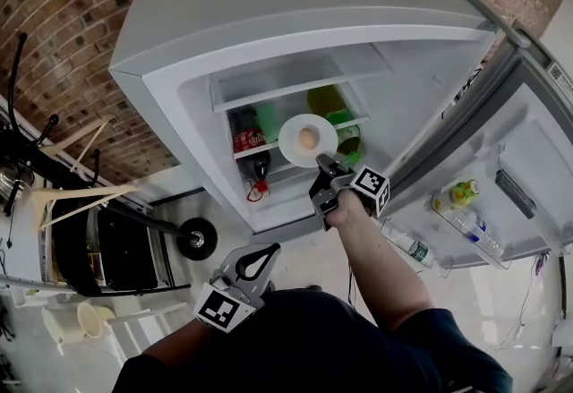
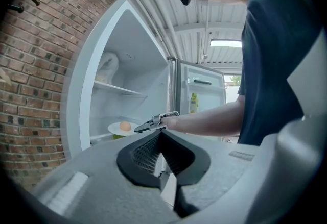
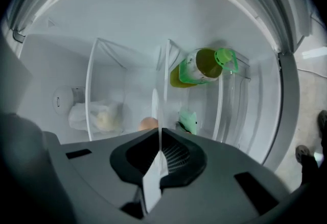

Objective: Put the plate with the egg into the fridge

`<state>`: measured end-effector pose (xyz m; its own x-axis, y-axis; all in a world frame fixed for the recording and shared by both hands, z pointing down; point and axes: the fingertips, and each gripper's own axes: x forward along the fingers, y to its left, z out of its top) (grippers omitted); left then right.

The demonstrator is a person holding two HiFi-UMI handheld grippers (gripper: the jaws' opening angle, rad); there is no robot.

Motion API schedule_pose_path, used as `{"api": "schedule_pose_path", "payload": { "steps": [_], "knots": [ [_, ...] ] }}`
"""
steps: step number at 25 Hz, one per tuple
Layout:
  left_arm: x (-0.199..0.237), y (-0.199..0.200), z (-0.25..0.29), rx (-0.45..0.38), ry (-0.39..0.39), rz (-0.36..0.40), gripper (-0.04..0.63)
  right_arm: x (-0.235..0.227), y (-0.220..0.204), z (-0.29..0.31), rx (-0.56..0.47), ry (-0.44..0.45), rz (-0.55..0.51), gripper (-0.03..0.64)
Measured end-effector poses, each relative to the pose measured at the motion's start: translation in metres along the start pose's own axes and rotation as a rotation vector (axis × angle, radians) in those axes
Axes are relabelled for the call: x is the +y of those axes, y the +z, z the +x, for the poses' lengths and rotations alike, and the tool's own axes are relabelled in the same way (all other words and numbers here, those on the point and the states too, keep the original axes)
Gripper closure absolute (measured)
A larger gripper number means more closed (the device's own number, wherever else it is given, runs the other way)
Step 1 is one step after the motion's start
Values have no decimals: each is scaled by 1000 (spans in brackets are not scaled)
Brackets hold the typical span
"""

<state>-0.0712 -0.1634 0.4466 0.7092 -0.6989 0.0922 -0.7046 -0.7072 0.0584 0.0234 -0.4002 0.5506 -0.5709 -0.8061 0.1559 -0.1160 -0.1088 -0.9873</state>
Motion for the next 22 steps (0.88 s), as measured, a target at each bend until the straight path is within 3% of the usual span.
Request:
{"api": "schedule_pose_path", "payload": {
  "steps": [22],
  "knots": [
    [14, 0, 3, 11, 20, 11, 592, 3, 20, 54, -18, -22, 2, 594]
  ]
}}
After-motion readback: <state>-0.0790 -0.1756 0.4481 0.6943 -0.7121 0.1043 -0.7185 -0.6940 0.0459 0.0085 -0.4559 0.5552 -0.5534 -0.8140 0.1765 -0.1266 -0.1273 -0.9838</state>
